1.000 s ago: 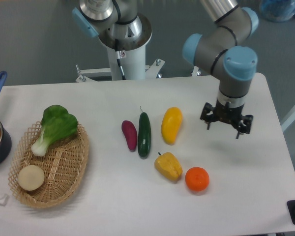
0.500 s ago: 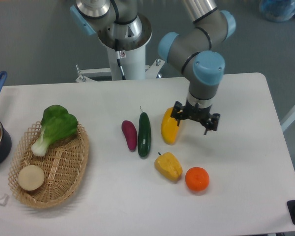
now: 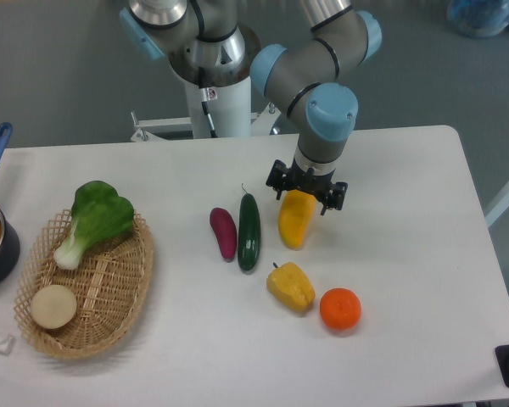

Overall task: Pick up the mango from the table
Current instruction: 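Close the gripper around the yellow mango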

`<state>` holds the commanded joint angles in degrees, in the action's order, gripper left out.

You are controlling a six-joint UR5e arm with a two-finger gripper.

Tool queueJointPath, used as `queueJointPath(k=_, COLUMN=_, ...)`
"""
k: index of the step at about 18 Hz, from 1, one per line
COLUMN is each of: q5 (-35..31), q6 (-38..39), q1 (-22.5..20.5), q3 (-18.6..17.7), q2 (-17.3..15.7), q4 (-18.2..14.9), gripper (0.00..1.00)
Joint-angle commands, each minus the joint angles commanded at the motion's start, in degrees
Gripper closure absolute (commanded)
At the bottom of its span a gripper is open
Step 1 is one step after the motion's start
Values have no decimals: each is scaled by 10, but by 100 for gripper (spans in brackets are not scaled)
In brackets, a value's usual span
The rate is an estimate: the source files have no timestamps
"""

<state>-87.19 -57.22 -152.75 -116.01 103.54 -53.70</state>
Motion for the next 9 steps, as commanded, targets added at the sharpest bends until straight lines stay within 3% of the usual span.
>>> queueJointPath(k=9, q5=-13, q6=50, q1=9, q3=2, q2=23, q4=3, gripper=0)
